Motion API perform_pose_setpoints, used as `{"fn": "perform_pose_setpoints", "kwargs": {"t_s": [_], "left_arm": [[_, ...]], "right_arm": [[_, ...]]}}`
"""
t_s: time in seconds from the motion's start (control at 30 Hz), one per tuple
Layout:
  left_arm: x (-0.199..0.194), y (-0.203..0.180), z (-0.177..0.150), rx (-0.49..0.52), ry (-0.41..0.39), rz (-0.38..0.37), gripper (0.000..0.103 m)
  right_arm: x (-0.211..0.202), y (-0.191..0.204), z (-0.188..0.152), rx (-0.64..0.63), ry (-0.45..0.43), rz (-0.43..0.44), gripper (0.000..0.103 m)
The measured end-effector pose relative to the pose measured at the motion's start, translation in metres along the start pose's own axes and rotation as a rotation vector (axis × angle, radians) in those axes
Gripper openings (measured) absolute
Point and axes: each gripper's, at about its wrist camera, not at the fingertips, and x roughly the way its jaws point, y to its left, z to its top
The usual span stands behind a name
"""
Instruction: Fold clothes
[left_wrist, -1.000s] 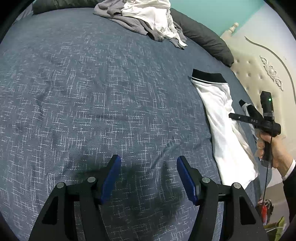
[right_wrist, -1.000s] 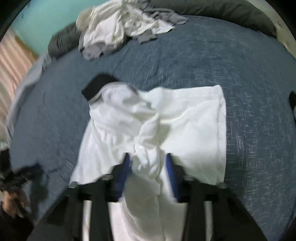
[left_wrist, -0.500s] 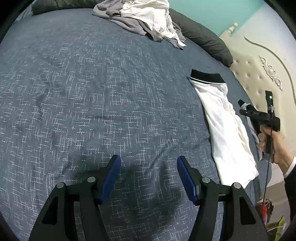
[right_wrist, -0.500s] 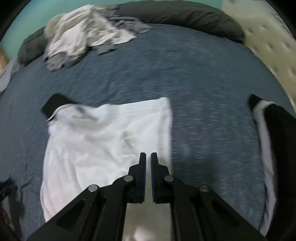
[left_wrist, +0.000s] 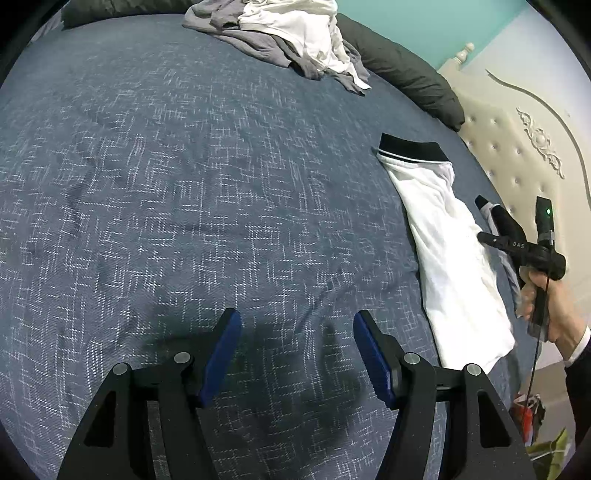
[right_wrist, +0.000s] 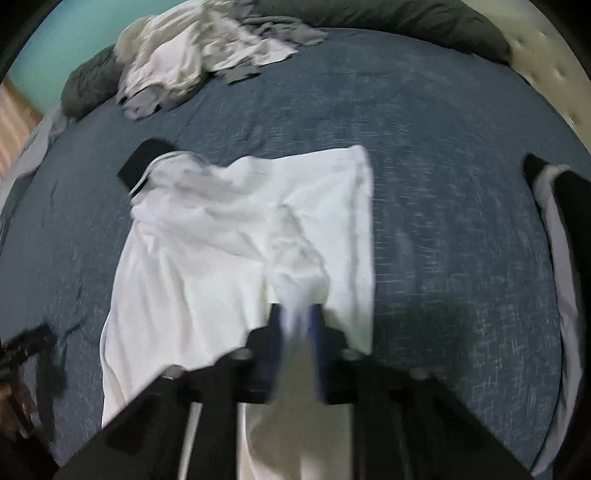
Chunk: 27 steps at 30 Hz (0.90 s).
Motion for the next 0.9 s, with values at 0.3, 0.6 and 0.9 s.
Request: {"fn": "perform_pose_setpoints", "kwargs": {"t_s": [0.3,0.6,0.9], "left_arm": [[0.002,-0.001,0.001,-0.003,0.000,0.000,0.069],[0.005,-0.007,-0.002,0.013,0.011,0.001,0.069],[0.005,-0.005,-0.002,0.008,0.009,0.003,0.069]], "right_arm": [[-0.018,-0.052,0.007,0.143,-0.094,0.016,0.003],[-0.012,-0.027,-0.008,0.070,-0.017,0.095,0.034],[-0.011,-0.022,-0.008,0.015,-0.027,0.074,0.002]]}}
